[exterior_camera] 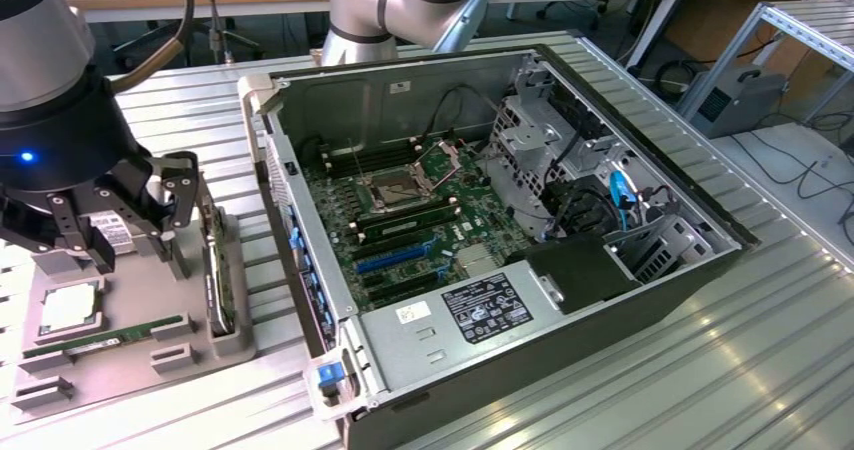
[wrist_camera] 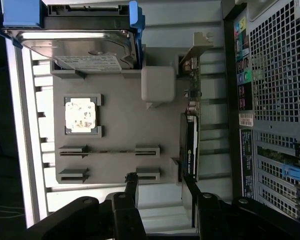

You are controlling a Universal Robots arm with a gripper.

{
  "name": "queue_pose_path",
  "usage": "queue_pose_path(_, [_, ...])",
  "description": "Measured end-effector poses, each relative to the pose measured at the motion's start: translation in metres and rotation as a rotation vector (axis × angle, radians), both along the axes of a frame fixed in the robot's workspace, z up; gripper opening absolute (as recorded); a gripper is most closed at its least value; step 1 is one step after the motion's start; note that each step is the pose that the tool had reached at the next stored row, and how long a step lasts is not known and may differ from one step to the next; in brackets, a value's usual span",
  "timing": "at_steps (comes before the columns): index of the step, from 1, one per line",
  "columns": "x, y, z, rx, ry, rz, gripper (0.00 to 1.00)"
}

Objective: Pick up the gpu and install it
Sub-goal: 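Pick up the gpu and move the gpu toward the slot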

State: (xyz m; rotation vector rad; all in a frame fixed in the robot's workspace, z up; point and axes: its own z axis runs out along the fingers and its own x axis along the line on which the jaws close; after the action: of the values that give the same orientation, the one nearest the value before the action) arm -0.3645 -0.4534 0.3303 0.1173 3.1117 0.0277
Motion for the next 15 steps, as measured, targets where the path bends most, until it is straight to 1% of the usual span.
queue_pose_path(15, [0.0000,0.0000,-0.0053,-0.0014,0.0001,0.000,0.48])
